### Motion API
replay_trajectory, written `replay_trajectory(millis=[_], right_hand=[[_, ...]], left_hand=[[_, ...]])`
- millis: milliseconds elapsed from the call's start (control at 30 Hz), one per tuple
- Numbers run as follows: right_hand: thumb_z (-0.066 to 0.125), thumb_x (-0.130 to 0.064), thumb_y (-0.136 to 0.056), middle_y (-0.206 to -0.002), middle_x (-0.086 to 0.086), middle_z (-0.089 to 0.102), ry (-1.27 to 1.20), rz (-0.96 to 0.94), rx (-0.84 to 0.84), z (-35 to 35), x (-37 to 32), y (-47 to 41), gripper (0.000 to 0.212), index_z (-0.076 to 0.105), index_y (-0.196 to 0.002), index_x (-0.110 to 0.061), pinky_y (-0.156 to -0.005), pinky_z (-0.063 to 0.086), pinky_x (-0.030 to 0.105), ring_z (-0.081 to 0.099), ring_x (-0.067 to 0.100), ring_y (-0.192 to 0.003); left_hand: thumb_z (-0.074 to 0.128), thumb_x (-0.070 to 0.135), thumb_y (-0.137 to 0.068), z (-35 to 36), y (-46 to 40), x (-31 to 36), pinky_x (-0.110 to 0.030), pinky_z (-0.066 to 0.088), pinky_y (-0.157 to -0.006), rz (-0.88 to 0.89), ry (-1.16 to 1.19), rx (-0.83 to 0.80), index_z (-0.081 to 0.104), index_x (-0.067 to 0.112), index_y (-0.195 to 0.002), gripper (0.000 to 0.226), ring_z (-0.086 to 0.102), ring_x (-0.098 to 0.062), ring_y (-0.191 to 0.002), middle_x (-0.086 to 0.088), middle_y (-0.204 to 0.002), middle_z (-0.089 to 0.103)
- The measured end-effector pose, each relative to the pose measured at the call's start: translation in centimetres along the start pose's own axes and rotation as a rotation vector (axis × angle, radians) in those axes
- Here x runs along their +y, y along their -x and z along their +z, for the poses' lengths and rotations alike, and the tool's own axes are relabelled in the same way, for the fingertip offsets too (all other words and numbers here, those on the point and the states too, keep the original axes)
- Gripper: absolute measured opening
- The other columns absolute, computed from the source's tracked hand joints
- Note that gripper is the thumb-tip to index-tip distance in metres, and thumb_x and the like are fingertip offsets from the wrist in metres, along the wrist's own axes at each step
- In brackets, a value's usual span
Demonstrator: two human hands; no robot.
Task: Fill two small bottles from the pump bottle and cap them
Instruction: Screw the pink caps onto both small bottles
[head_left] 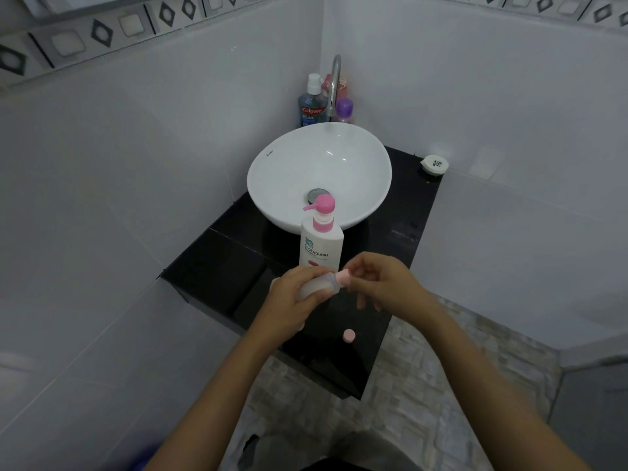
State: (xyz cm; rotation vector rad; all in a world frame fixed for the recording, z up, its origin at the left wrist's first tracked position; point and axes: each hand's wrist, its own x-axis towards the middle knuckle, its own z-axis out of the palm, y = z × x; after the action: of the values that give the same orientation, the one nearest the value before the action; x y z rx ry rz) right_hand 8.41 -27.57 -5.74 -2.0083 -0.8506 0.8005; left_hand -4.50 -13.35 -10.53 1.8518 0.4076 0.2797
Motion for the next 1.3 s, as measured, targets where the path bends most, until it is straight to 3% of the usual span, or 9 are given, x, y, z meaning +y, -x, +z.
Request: replay_trajectory(millis=[100,200,367,500,667,800,967,1100,1300], right_hand=[[0.052,-0.049,-0.09,-0.068,-0.001,0.066,0.085,0.071,0.074,0.5,-0.1,-0.3,0.032,0.063,-0.084,-0.02,-0.047,0.046,0.017,0.057,0.008,-0.045],[0.063,-0.035,-0.088,-0.089,-0.004,0.068,0.009,-0.017,-0.034,-0.1,-0.1,0.1,0.018,0.058,-0.103,-0.026,-0.051,0.047,0.012,0.066,0.008,-0.063],[0.051,-0.047,-0.09,-0.066,0.0,0.064,0.067,0.08,0.099,0.9,-0.5,0.1,0.031,0.062,-0.084,-0.019,-0.046,0.046,0.018,0.056,0.011,-0.044],[0.061,-0.03,-0.089,-0.088,-0.001,0.067,-0.047,-0.019,-0.001,-0.3,-0.7,0.6,0.019,0.056,-0.107,-0.025,-0.05,0.048,0.017,0.064,0.008,-0.06],[0.059,-0.037,-0.09,-0.067,-0.001,0.067,-0.009,0.048,0.089,0.2,-0.5,0.4,0.016,0.063,-0.087,-0.022,-0.042,0.044,0.015,0.058,0.008,-0.044],[0.064,-0.03,-0.088,-0.078,-0.002,0.069,-0.043,-0.013,0.017,-0.3,-0.4,0.6,0.017,0.062,-0.103,-0.024,-0.047,0.048,0.015,0.064,0.005,-0.056],[0.058,-0.027,-0.092,-0.065,-0.005,0.062,0.024,-0.016,0.071,1.0,-0.2,0.4,0.009,0.062,-0.096,-0.02,-0.046,0.042,0.005,0.055,-0.003,-0.045],[0.059,-0.029,-0.092,-0.07,-0.004,0.063,-0.009,0.006,0.181,2.4,0.2,0.3,0.012,0.062,-0.094,-0.017,-0.048,0.044,0.007,0.056,0.0,-0.045],[0.061,-0.024,-0.09,-0.089,-0.009,0.059,0.231,-0.12,0.264,3.4,0.2,0.4,0.016,0.063,-0.103,-0.016,-0.065,0.046,0.013,0.055,0.003,-0.074]], left_hand=[[0.064,0.034,-0.084,0.0,0.1,0.1,-0.028,0.048,-0.096,-0.004,0.005,-0.004,0.063,0.033,-0.114,0.03,0.058,-0.007,-0.111,0.009,-0.113,0.062],[0.065,0.027,-0.086,-0.1,0.1,0.3,-0.029,0.048,-0.096,-0.007,0.0,-0.01,0.062,0.037,-0.112,0.028,0.057,-0.006,-0.11,0.01,-0.113,0.061],[0.064,0.028,-0.086,0.1,0.1,0.2,-0.038,0.047,-0.102,-0.025,-0.041,-0.022,0.062,0.029,-0.119,0.032,0.055,-0.01,-0.115,0.005,-0.118,0.06],[0.064,0.028,-0.086,-0.1,0.1,0.3,-0.039,0.048,-0.1,-0.033,-0.043,-0.014,0.062,0.028,-0.119,0.033,0.056,-0.009,-0.112,0.007,-0.115,0.06],[0.064,0.029,-0.086,0.0,0.1,0.2,-0.04,0.048,-0.101,-0.038,-0.051,-0.024,0.063,0.028,-0.119,0.033,0.056,-0.01,-0.113,0.006,-0.115,0.06],[0.065,0.032,-0.084,0.1,0.0,0.1,-0.043,0.048,-0.101,-0.033,-0.036,-0.018,0.064,0.03,-0.117,0.033,0.057,-0.013,-0.113,0.005,-0.115,0.061],[0.061,0.045,-0.081,0.2,-0.2,-0.1,-0.043,0.047,-0.1,-0.014,-0.135,0.03,0.062,0.031,-0.12,0.041,0.053,-0.018,-0.116,0.006,-0.117,0.06],[0.062,0.041,-0.085,0.8,0.2,-0.4,-0.03,0.034,-0.1,0.046,-0.302,0.106,0.061,0.029,-0.122,0.039,0.049,-0.02,-0.117,0.009,-0.118,0.06],[0.069,0.057,-0.067,-0.3,0.6,-1.1,-0.037,0.029,-0.109,0.053,-0.367,0.119,0.055,0.033,-0.13,0.069,0.045,-0.007,-0.122,0.013,-0.128,0.056]])
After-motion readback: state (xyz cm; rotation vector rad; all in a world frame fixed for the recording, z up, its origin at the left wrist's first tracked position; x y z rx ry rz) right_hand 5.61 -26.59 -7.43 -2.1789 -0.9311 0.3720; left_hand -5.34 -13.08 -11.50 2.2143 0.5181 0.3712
